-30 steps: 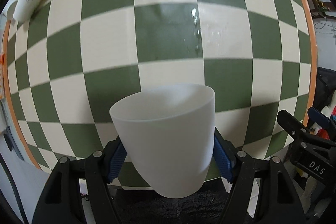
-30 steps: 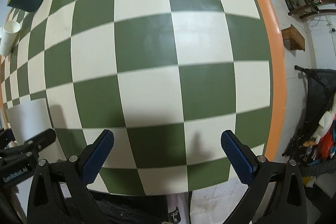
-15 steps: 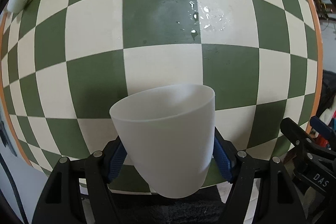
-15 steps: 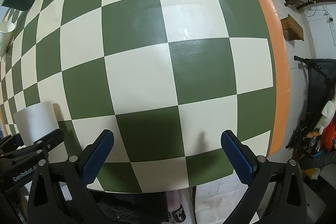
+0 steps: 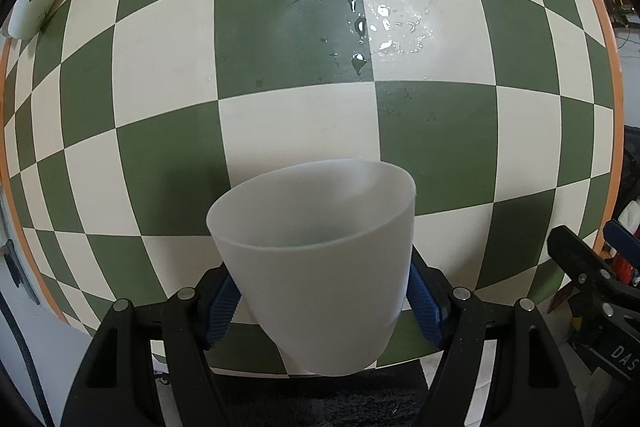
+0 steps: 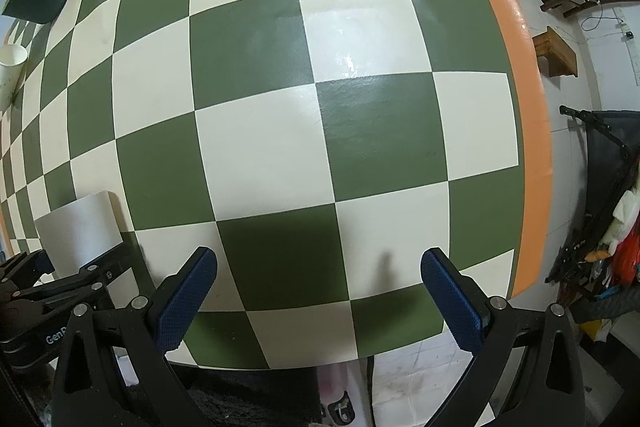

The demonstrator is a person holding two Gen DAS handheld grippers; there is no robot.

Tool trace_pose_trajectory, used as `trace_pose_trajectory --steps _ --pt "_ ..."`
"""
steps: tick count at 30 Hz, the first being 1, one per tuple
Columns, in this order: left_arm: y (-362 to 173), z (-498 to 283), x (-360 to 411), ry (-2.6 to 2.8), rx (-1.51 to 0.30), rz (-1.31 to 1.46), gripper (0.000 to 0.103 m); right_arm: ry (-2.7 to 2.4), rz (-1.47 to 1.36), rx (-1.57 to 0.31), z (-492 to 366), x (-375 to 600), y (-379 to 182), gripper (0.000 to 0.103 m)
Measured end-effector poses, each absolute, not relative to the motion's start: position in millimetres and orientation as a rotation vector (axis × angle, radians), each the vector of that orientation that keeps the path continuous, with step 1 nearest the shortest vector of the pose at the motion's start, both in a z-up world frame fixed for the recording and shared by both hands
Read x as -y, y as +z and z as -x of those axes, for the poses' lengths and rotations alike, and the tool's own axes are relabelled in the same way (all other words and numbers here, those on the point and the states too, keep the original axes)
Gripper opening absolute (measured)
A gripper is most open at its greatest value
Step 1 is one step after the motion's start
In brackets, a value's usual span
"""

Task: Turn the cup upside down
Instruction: 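Lift the white cup with the left gripper and hold it upright, then lower the white cup upright onto the table and open the left gripper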

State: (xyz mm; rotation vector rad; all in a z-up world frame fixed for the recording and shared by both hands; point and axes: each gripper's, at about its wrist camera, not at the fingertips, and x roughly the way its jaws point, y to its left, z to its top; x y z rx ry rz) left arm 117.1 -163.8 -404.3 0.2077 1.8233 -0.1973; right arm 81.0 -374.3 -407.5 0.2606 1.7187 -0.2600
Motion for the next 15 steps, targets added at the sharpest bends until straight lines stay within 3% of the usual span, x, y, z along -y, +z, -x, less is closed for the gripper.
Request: trace_pose_trajectory --steps 5,7,9,15 --pt "-398.1 -117.0 156.0 -0.177 -1.817 -0.195 0.074 -0.266 -0.268 -1.71 -79.7 376.7 -403.2 0.103" --pt "-391.6 -126.1 146.9 -0.179 -1.803 -0.184 0.085 -0.269 -0.27 -1.704 -79.0 377.7 -401.3 0.103" --pt "-386.6 -127.0 144.9 -0.173 -1.789 -0.184 0.09 -0.269 -0.273 -1.699 -78.2 378.6 -398.5 0.103" --pt "-361.0 -124.0 130.7 -0.179 -1.762 -0.126 0.09 -0.254 -0.299 -1.668 -79.0 378.7 -379.0 0.103"
